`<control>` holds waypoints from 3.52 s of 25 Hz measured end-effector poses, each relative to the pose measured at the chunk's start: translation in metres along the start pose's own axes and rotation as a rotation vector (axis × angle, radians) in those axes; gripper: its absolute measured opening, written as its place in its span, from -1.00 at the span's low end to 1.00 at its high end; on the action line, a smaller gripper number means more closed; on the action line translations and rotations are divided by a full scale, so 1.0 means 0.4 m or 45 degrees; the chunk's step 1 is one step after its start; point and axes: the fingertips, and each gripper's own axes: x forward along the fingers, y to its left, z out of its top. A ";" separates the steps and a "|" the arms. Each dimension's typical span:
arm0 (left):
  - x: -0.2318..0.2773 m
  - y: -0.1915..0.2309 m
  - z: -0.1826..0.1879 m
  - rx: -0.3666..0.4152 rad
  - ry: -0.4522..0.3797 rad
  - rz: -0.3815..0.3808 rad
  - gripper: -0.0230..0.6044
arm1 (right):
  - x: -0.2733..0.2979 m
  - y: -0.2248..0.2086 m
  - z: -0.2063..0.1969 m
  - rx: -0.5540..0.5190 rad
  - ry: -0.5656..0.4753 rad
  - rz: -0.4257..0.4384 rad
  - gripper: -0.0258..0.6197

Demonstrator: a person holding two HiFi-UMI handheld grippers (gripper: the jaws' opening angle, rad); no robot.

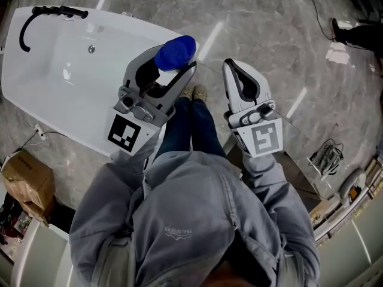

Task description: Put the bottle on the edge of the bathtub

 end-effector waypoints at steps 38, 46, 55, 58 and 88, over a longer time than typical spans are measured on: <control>-0.012 0.196 -0.568 0.053 0.034 0.032 -0.44 | 0.245 -0.061 -0.482 0.072 0.150 0.101 -0.91; -0.023 0.248 -0.649 0.053 0.052 0.077 -0.44 | 0.300 -0.042 -0.536 0.099 0.164 0.107 -0.91; -0.016 0.267 -0.739 0.049 0.121 0.099 -0.44 | 0.318 -0.048 -0.584 0.111 0.210 0.118 -0.91; -0.012 0.267 -0.762 0.050 0.141 0.099 -0.44 | 0.317 -0.058 -0.595 0.112 0.214 0.115 -0.91; -0.073 0.248 -0.848 0.090 0.239 0.026 -0.43 | 0.301 -0.005 -0.582 0.112 0.239 0.137 -0.91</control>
